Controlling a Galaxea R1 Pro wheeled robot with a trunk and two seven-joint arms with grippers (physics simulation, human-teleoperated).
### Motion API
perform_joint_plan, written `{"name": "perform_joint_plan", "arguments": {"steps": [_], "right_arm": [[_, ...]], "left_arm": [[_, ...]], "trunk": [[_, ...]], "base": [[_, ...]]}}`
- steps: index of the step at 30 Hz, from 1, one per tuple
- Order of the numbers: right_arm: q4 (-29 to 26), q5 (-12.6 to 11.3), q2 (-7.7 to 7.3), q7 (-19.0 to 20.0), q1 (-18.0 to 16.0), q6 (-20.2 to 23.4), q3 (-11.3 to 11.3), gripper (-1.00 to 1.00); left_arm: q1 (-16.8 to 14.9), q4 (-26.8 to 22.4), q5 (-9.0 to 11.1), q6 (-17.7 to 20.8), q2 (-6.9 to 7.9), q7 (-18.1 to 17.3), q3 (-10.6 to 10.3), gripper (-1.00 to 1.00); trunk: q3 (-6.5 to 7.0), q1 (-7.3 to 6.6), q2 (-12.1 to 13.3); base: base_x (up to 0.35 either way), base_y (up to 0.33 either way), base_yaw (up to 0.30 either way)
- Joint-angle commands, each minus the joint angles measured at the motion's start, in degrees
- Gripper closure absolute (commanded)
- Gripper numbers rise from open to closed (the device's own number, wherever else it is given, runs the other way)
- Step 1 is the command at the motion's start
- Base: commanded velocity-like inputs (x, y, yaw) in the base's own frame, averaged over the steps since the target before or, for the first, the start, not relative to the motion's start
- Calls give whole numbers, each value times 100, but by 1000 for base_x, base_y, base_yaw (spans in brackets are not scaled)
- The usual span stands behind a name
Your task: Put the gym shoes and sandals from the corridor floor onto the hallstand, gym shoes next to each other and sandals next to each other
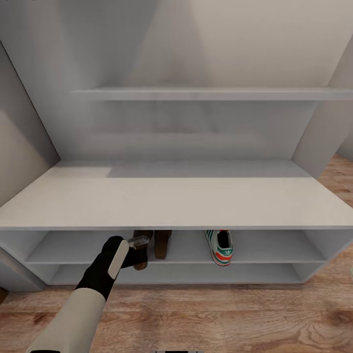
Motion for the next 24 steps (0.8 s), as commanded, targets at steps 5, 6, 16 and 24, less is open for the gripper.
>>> {"name": "perform_joint_plan", "arguments": {"steps": [5,6,16,24], "right_arm": [[26,10,0,-9,-10,-43,10,100],[26,9,0,-9,-10,-43,10,100],[26,8,0,-9,-10,-43,10,100],[26,8,0,-9,-10,-43,10,100]], "left_arm": [[0,230,31,11,10,47,11,100],[0,237,30,11,11,47,10,100],[-1,285,26,10,19,46,12,100],[0,291,26,10,22,48,14,100]], "trunk": [[-6,8,-1],[-6,8,-1],[-6,8,-1],[-6,8,-1]], "base": [[0,0,0],[0,0,0],[0,0,0],[0,0,0]]}}
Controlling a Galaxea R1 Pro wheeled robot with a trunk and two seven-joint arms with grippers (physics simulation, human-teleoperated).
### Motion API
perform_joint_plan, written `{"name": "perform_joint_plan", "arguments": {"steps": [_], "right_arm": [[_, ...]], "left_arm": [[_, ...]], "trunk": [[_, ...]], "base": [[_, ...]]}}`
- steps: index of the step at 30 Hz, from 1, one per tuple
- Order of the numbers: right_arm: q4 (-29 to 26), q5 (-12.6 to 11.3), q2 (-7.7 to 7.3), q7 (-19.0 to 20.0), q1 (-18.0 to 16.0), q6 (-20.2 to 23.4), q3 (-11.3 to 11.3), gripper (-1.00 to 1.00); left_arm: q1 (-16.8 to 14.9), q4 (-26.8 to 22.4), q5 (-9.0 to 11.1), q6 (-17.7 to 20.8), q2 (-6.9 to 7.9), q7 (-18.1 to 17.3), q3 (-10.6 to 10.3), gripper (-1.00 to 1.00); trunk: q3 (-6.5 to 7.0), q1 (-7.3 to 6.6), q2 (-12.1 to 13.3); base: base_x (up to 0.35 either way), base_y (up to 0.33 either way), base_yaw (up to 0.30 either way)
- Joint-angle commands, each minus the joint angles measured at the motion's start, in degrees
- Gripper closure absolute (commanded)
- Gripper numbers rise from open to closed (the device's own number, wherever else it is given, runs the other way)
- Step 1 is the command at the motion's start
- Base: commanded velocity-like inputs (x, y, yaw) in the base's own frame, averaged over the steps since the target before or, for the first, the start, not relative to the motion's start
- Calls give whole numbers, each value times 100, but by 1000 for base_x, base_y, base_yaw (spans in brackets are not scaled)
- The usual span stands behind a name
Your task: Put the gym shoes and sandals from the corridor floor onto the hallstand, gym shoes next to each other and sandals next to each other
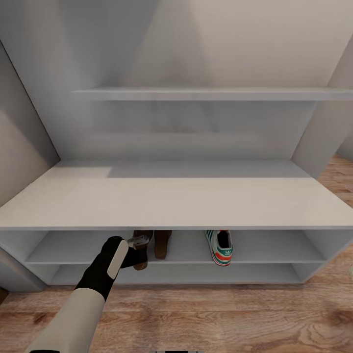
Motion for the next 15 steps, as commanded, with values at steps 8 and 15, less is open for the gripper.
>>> {"name": "perform_joint_plan", "arguments": {"steps": [8,15], "right_arm": [[26,8,0,-10,-10,-43,11,100],[26,9,0,-10,-10,-43,11,100]], "left_arm": [[0,287,-40,27,-1,57,15,100],[0,288,-40,27,-1,56,15,100]], "trunk": [[-6,13,-1],[-6,13,-1]], "base": [[0,0,0],[0,0,0]]}}
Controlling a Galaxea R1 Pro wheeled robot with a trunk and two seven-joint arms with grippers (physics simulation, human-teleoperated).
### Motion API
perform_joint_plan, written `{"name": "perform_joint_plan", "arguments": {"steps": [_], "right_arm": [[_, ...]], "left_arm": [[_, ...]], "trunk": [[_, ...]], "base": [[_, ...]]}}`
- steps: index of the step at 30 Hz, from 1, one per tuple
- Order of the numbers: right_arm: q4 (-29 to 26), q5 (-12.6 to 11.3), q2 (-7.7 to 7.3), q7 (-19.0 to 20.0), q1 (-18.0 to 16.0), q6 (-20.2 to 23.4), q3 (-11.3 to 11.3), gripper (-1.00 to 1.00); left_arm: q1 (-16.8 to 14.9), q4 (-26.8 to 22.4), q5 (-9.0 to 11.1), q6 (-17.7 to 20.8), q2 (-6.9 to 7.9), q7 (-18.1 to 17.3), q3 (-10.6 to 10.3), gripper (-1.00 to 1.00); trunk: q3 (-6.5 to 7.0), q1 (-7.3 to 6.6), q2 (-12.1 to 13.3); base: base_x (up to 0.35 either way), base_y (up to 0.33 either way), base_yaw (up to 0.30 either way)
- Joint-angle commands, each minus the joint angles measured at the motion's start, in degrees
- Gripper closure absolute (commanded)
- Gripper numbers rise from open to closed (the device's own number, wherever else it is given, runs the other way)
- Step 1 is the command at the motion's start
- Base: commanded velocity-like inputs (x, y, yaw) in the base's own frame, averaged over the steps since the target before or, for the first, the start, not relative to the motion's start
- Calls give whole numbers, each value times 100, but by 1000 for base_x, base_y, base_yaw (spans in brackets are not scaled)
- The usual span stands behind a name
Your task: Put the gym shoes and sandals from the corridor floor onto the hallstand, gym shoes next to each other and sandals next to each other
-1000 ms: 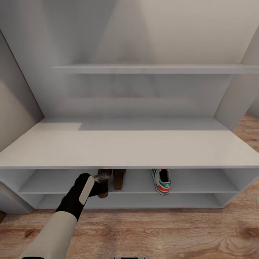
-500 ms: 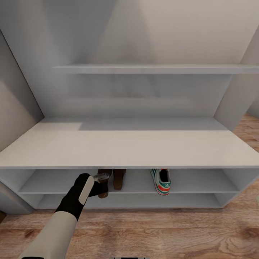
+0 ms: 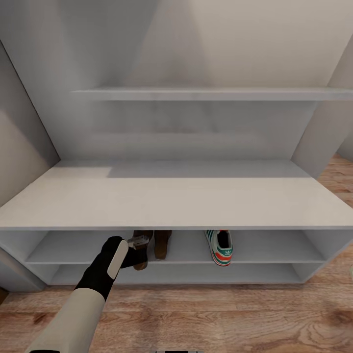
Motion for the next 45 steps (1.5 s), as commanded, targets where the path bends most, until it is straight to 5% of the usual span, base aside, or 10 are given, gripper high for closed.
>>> {"name": "perform_joint_plan", "arguments": {"steps": [1,45], "right_arm": [[26,8,0,-10,-10,-43,11,100],[26,24,18,163,30,-52,13,100]], "left_arm": [[0,288,-43,27,-2,53,15,100],[0,455,-43,27,-2,49,2,100]], "trunk": [[-6,13,-1],[-6,13,-1]], "base": [[0,0,0],[0,0,0]]}}
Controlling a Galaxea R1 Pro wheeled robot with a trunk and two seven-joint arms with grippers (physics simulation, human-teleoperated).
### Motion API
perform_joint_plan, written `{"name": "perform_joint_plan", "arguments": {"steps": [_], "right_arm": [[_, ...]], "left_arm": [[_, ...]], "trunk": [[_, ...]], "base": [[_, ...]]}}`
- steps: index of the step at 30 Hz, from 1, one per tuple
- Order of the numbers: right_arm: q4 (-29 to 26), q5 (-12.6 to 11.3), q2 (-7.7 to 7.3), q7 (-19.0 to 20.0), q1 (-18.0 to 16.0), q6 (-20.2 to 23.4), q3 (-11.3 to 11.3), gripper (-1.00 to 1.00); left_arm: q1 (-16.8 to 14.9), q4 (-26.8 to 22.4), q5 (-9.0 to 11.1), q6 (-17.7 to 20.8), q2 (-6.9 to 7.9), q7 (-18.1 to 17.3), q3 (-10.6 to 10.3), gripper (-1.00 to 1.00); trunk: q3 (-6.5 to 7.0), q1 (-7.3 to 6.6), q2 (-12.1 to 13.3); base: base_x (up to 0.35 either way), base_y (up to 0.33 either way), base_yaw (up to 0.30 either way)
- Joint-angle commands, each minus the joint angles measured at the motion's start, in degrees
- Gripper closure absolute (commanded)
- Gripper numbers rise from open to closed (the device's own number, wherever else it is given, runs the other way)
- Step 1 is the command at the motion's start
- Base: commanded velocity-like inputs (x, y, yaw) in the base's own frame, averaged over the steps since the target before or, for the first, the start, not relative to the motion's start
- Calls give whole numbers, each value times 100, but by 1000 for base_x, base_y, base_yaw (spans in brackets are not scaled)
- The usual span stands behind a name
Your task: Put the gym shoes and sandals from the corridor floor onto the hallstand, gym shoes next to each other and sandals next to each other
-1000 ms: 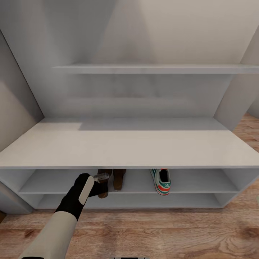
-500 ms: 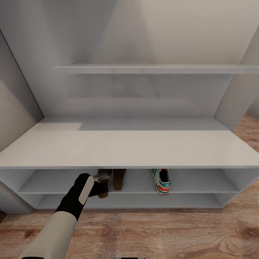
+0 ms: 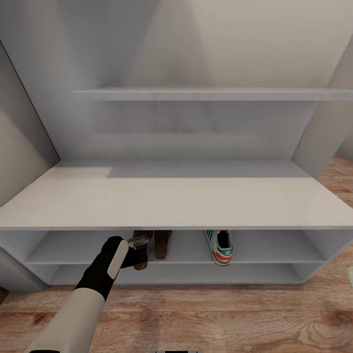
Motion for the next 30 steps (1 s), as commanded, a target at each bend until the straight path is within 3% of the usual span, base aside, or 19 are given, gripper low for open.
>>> {"name": "perform_joint_plan", "arguments": {"steps": [1,24,30], "right_arm": [[26,12,1,-11,-8,-40,13,100],[26,20,1,3,2,-41,19,100],[26,20,-4,196,2,-41,19,100]], "left_arm": [[0,455,-30,25,-1,54,12,100],[0,463,-30,16,2,62,17,100],[0,462,-30,16,0,62,17,100]], "trunk": [[-6,12,-1],[-6,12,-1],[-6,12,-1]], "base": [[0,0,0],[0,0,0],[0,0,0]]}}
